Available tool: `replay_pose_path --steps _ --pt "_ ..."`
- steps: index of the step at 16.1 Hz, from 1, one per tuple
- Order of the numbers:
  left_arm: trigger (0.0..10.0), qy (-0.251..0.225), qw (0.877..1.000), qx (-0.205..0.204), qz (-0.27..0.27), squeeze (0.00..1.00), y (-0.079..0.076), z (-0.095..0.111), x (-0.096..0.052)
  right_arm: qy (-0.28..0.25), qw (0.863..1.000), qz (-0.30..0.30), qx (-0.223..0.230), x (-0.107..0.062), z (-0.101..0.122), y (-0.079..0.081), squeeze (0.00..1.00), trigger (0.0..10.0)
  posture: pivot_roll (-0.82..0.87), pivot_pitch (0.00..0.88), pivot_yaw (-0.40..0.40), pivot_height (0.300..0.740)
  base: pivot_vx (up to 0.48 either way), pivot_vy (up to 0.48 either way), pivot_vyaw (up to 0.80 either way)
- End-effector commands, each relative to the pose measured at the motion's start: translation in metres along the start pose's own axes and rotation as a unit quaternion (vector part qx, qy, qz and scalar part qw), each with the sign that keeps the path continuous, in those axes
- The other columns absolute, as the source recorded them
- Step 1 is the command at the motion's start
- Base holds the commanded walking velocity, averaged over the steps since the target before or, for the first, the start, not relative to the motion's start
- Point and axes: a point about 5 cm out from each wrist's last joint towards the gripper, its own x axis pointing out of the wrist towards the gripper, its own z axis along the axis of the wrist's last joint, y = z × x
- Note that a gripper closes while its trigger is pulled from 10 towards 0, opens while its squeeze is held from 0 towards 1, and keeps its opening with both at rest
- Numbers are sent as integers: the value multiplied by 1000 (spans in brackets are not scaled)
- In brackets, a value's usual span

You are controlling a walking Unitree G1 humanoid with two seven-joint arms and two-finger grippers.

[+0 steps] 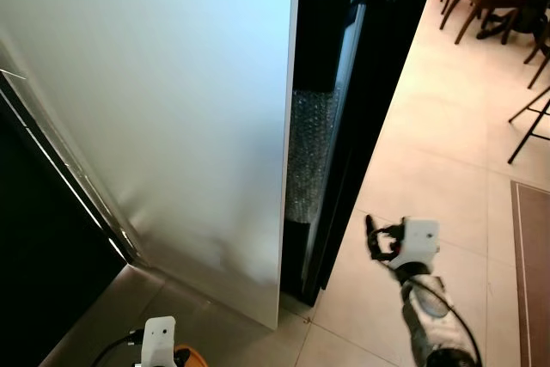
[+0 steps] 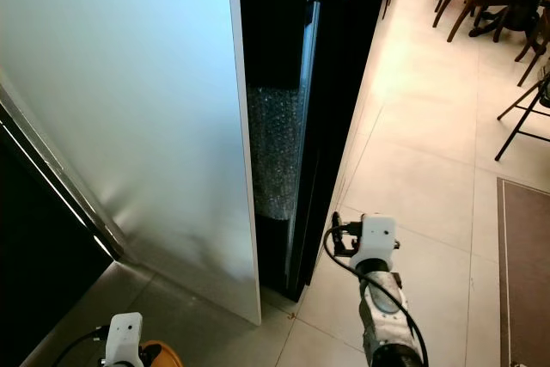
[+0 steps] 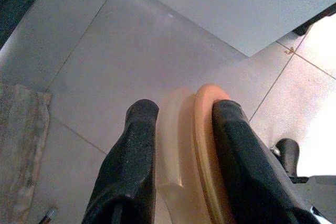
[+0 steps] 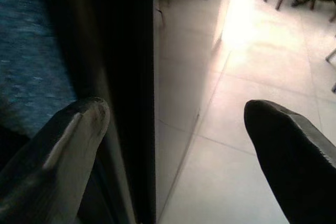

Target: Restocking fridge

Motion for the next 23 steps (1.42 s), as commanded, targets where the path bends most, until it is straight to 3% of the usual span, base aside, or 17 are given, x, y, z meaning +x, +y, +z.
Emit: replay_pose_path --steps 1,3,5,12,23 --pt "10000 1 1000 4 -1 0 0 -2 -1 -23 1000 8 -10 0 7 3 0 10000 -19 22 -18 740 0 0 0" --pt "10000 -4 1000 -2 -6 0 -2 -1 0 18 1000 -3 11 -15 -15 5 0 10000 -13 28 -20 740 0 0 0" --pt "10000 -2 1000 1 -6 0 -2 -2 -1 29 999 19 11 -21 -23 12 0 10000 -15 30 -19 740 0 0 0" --pt "10000 3 1000 -1 -7 0 -2 -4 -1 15 1000 4 12 -16 -12 8 0 10000 -17 26 -22 740 0 159 0" --pt "10000 12 1000 9 -8 0 0 -7 -1 0 999 -36 -3 -9 2 -17 0 10000 -12 19 -18 740 0 265 0"
